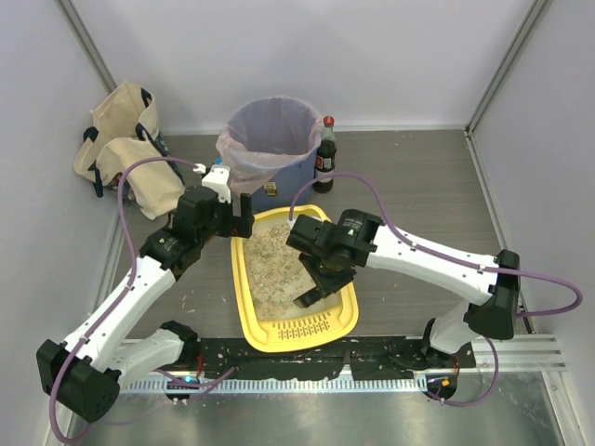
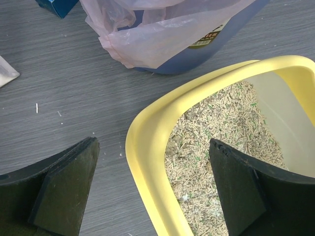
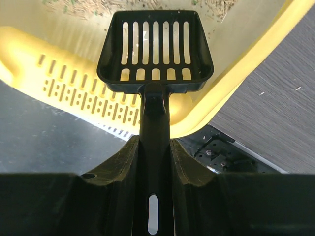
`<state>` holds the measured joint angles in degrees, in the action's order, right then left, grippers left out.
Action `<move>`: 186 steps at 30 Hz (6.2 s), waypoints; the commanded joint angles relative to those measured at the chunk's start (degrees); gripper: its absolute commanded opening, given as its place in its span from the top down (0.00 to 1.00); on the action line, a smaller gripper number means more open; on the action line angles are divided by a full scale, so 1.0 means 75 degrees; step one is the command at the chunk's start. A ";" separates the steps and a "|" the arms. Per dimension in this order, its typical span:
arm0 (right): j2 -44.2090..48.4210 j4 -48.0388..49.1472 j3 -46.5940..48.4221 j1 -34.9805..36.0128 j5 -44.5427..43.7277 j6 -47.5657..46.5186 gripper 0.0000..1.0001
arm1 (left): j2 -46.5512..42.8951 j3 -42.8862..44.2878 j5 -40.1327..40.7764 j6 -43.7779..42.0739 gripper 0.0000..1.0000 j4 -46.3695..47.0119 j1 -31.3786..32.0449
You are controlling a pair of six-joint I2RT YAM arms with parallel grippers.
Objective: Clean the litter box
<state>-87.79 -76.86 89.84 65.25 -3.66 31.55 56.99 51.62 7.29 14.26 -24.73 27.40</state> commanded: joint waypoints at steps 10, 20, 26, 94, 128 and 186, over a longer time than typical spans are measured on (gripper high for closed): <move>-0.0119 0.2500 -0.1806 0.0171 -0.0625 -0.0222 0.99 | -0.0040 0.0243 0.0165 -0.0191 0.02 0.0040 0.0038; -0.0763 0.3568 -0.2240 0.0264 -0.1210 -0.0035 0.99 | -0.0005 0.0266 0.0165 -0.0190 0.02 0.0028 0.0050; -0.0765 0.4293 -0.2826 0.0510 -0.1714 0.0316 0.98 | -0.0005 0.0266 0.0188 -0.0179 0.02 0.0016 0.0038; 0.3594 1.0119 -0.7957 0.3194 -0.7598 -0.0914 0.99 | 0.0440 0.0266 0.0470 -0.0331 0.01 0.0016 0.0038; 0.2751 0.9220 -0.6987 0.3546 -0.8134 -0.0893 0.98 | 0.0663 0.0325 0.0329 -0.0296 0.00 -0.0019 0.0038; 0.3257 0.7341 -0.2090 0.1122 -0.5244 -0.2975 0.98 | 0.0229 0.0302 0.0540 -0.0120 0.00 -0.0043 -0.0243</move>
<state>-60.95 -31.38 69.17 78.48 -48.64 19.03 59.48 51.62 12.47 13.04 -25.82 25.76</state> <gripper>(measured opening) 0.319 0.995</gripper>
